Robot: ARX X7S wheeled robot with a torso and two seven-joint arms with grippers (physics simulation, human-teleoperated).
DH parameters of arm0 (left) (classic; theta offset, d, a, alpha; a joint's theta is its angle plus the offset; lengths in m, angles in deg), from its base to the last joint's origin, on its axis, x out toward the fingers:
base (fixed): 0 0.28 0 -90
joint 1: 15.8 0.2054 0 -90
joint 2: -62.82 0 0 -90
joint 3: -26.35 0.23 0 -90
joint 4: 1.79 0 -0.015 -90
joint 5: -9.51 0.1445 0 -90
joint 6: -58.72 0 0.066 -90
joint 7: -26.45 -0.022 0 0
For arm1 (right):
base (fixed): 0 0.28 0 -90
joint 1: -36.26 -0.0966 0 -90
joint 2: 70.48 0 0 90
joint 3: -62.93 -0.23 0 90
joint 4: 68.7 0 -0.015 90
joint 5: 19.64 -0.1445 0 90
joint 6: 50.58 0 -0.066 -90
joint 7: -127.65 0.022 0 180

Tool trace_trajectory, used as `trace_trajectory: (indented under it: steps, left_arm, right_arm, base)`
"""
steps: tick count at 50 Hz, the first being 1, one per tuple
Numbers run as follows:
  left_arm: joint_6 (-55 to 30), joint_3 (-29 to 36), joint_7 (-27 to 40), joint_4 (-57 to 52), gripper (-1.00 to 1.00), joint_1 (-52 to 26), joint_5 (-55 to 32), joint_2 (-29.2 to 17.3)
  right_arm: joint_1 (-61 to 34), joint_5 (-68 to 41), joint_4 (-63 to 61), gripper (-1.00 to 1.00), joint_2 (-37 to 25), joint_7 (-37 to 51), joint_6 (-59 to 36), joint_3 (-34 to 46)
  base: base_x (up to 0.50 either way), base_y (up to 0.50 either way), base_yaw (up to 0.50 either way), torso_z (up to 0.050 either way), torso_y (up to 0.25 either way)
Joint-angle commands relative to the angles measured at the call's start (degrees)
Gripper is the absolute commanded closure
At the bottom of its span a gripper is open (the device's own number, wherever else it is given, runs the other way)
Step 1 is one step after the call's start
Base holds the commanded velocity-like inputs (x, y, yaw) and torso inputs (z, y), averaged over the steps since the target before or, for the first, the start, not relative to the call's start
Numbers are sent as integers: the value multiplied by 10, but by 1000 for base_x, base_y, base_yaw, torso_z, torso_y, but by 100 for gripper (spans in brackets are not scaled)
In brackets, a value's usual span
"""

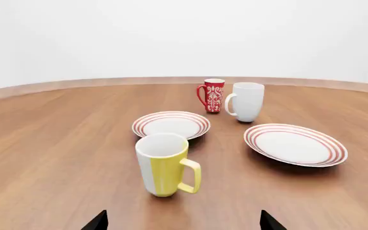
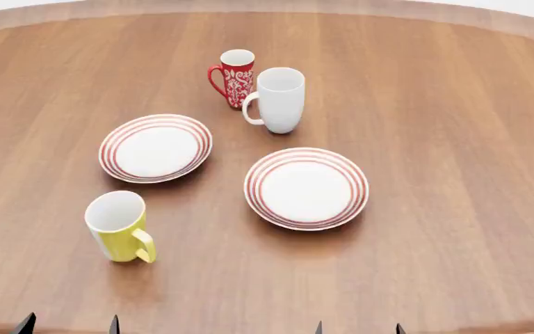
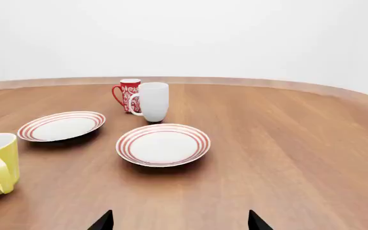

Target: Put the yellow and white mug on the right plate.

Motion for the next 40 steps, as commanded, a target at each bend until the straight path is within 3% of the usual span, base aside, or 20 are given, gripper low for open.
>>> trace_trajectory:
  steps: [1, 15, 16, 18, 36, 40]
  left_arm:
    - [0, 11, 9, 1, -100, -1, -10, -9]
    - [7, 33, 34, 8, -100, -3, -31, -30]
    - [-32, 4, 32, -6, -100, -6, -24, -11]
    - [-10, 23, 28, 0, -100, -3, -13, -19]
    - [-12, 45, 51, -2, -100, -5, -31, -38]
    - [-10, 49, 54, -3, -100, -5, -33, -41]
  right_arm:
    - [1, -10, -4, -100, -9, 11, -5, 11]
    - [4, 3, -19, -100, -37, 52, 2, 34]
    - [6, 27, -25, -100, -13, 35, 9, 17]
    - [1, -16, -15, -100, -15, 17, -10, 15]
    - [4, -23, -18, -100, -42, 35, 11, 49]
    - [7, -26, -24, -100, -48, 33, 17, 54]
  base:
    - [0, 0, 0, 0, 0]
    - [0, 0, 0, 0, 0]
    - [0, 0, 0, 0, 0]
    - [0, 0, 0, 0, 0]
    - [0, 0, 0, 0, 0]
    - [0, 372, 0, 0, 0]
